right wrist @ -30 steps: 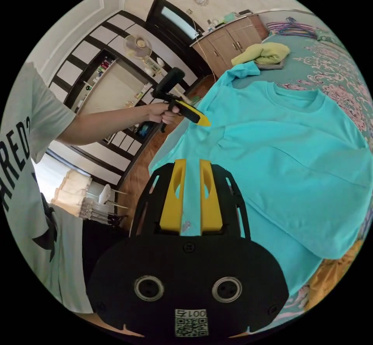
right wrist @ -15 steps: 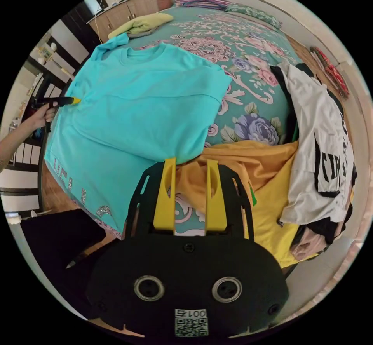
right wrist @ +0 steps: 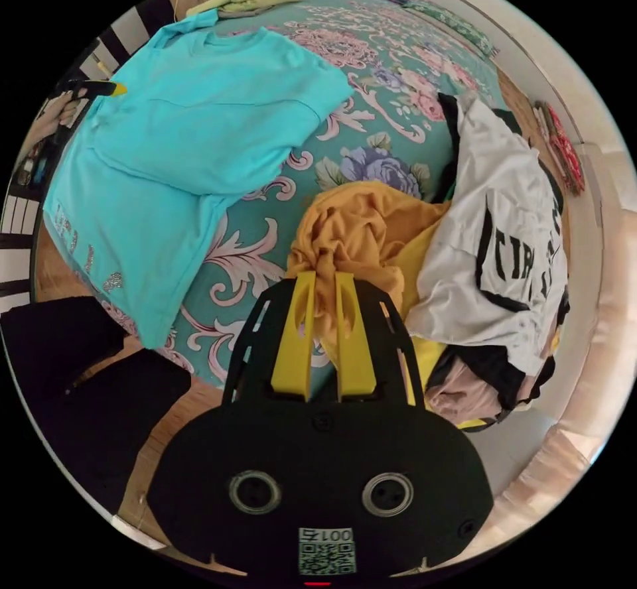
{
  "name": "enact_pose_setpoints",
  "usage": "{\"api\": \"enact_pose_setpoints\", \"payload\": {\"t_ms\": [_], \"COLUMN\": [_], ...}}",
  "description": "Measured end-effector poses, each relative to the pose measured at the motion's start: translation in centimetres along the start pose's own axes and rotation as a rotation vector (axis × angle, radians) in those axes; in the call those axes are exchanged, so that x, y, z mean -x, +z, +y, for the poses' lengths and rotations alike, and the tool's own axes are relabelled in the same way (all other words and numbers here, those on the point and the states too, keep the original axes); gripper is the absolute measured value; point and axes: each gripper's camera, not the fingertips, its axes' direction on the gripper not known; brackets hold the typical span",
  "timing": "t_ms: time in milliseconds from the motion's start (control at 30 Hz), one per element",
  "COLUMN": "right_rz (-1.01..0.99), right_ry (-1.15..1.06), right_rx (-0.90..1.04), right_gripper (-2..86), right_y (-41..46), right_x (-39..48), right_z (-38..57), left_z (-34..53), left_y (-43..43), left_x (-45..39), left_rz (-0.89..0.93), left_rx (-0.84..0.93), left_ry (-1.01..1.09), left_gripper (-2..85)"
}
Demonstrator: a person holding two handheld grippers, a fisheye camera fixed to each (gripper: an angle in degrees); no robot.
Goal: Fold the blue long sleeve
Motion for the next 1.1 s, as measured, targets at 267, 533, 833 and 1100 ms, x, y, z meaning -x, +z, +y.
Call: {"api": "enact_pose_setpoints", "payload": {"t_ms": [267,533,833,1100], "right_rz": [-0.002,-0.012,-0.061,-0.049], "right_ry": [-0.097,-0.032,0.074,0.083], "right_rx": [-0.140,-0.238,-0.310,-0.256], "right_gripper": [10.7,7.4,1.6,0.9], "right_y": [-2.7,0.9,-0.3,0.7], "right_x": [5.7,8.7,9.0,9.4], "right_z": [-4.6,-6.7,-4.9,-6.0], "left_z": [-14.1,-21.5,-22.7,-21.0], "left_y": [5.5,11.8,11.6,9.9], "left_x": [-7.3,-10.7,-8.8,-6.6], "left_rz": [0.169,0.189,0.308,0.454], "left_rx": [0.090,0.370,0.396,0.129], "left_ry": [0.344,0.479,0.416,0.241], "left_gripper": [4.7,1.9,-0.9,-0.9]}}
